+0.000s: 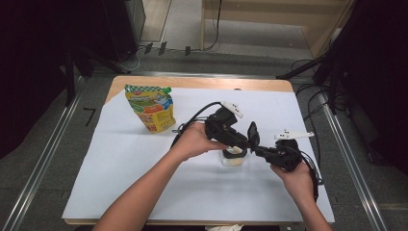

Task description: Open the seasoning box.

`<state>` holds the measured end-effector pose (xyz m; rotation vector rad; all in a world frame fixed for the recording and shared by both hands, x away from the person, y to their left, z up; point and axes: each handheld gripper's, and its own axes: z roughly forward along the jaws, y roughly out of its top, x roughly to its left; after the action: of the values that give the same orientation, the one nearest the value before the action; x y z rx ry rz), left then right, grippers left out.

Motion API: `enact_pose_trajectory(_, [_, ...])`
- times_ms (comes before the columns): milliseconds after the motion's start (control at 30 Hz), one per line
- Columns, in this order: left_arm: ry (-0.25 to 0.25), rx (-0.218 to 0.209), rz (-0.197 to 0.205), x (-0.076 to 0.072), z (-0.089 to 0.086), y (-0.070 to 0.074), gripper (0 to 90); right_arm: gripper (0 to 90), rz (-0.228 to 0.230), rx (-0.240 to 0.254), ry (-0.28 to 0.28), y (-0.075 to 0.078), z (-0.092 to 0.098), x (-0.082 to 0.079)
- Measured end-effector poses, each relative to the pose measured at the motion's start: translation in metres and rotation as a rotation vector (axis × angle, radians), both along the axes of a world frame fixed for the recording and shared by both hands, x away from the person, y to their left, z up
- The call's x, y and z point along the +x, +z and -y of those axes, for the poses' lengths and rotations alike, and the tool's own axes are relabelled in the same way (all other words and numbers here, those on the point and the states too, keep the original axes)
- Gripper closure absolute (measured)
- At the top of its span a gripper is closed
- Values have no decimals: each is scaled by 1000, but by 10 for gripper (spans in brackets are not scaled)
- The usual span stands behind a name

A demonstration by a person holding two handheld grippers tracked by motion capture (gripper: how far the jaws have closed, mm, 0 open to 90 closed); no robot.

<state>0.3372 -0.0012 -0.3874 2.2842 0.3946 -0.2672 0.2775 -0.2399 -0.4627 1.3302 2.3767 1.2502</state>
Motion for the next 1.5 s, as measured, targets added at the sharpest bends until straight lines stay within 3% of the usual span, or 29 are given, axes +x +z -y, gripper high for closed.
enact_pose_trajectory(233, [63, 14, 3, -2, -22, 0, 614, 745, -8, 21, 49, 4, -7, -24])
enact_pose_trajectory(533, [119, 18, 17, -4, -54, -8, 592, 603, 6, 48, 98, 7, -24, -48])
enact_pose_trajectory(767, [151, 16, -18, -5, -72, -15, 562, 556, 6, 32, 147, 4, -40, -49])
enact_pose_trajectory(1200, [202, 19, 7, -5, -107, -15, 486, 508, 16, 15, 217, -1, -59, -48])
enact_pose_trajectory(1500, [258, 1, -13, 0, -134, -15, 464, 495, 2, 26, 232, -5, -66, -44])
